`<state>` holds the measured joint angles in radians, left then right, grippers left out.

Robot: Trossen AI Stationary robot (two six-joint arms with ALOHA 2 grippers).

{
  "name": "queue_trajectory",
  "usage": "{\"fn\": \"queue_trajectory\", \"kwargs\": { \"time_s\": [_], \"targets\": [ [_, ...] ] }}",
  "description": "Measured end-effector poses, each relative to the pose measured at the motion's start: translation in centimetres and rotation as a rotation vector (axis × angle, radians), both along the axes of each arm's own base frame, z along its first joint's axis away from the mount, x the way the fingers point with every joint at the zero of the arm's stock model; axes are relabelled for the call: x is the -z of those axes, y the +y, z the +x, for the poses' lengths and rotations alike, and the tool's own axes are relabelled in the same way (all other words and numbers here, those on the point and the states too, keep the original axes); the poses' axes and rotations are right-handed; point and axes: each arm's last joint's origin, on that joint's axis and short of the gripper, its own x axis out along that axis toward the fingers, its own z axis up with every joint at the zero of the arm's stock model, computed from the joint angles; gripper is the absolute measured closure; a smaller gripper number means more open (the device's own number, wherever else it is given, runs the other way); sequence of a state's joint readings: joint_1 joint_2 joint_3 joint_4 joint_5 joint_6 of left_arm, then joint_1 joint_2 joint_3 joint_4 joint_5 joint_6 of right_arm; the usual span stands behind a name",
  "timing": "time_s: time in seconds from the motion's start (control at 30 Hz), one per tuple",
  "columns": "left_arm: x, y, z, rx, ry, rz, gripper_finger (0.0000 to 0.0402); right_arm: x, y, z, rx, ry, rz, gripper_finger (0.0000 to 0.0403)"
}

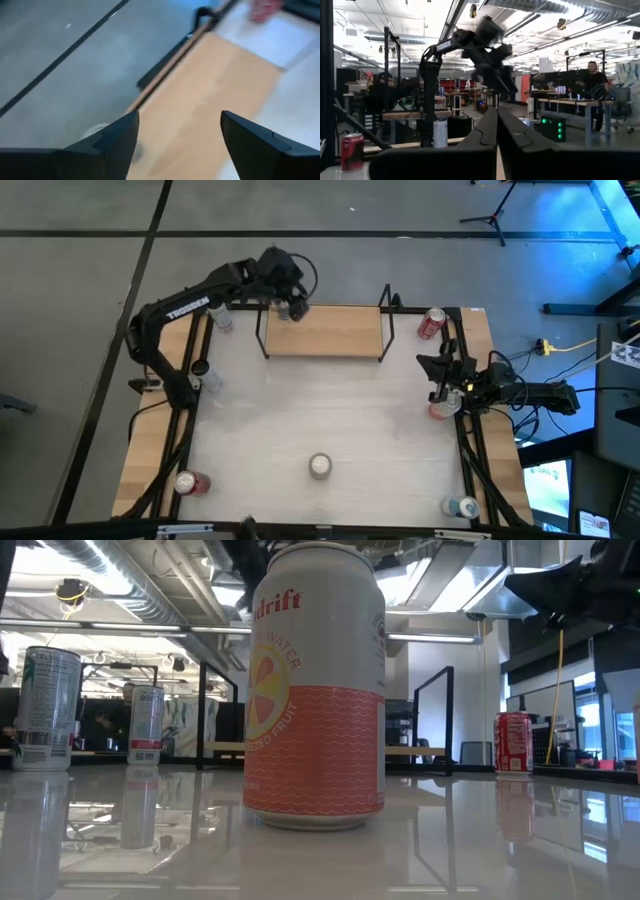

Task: Place canned beverage on shelf
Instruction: Put the blue soda can aligned with the other blue soda can on the shelf

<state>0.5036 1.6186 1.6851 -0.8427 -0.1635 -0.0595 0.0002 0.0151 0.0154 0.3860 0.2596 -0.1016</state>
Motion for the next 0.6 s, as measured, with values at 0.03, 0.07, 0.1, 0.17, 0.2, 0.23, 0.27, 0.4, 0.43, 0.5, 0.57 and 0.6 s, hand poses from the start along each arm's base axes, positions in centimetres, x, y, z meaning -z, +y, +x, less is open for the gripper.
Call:
{"fn": "queue_trajectory", "kwargs": {
  "time_s": [0.03,0.07,0.1,0.17,0.2,0.23,0.27,0.4,0.43,0.5,0.57,0.6],
  "targets": [
    [0.0,-1.0,0.3,0.034,0.004,0.002,0.0131,0.1,0.0,0.0,0.0,0.009,0.001,0.0398],
    [0.0,-2.1,0.7,0.07,0.01,0.004,0.0131,0.2,0.0,0.1,0.001,0.021,0.0,0.0398],
    [0.1,-3.1,1.1,0.102,0.011,0.003,0.0131,0.3,0.0,0.1,0.0,0.03,0.0,0.0398],
    [0.5,-5.1,1.9,0.165,0.023,-0.001,0.0131,0.4,0.0,0.1,0.001,0.04,0.0,0.0398],
    [0.8,-6.1,2.3,0.197,0.029,-0.004,0.0131,0.4,0.0,0.2,0.001,0.05,0.0,0.0398],
    [1.0,-7.0,2.6,0.228,0.032,-0.005,0.0131,0.6,0.0,0.2,0.0,0.062,0.0,0.0398],
    [1.2,-8.0,3.0,0.257,0.03,-0.003,0.0131,0.6,0.0,0.2,0.001,0.072,0.0,0.0398],
    [2.8,-11.3,4.2,0.347,0.015,-0.013,0.0131,0.7,0.0,0.2,-0.011,0.072,-0.001,0.0398],
    [3.2,-12.0,4.4,0.375,0.013,-0.018,0.0131,0.6,0.1,0.2,-0.03,0.063,0.003,0.0398],
    [4.0,-13.4,4.8,0.426,-0.01,-0.023,0.0131,0.3,0.2,0.2,-0.074,0.033,0.01,0.0398],
    [5.1,-14.6,5.2,0.461,-0.026,-0.025,0.0131,0.3,0.3,0.2,-0.116,0.02,0.024,0.0398],
    [5.7,-15.0,5.3,0.474,-0.027,-0.026,0.0131,0.3,0.3,0.2,-0.131,0.022,0.03,0.0398]
  ]
}}
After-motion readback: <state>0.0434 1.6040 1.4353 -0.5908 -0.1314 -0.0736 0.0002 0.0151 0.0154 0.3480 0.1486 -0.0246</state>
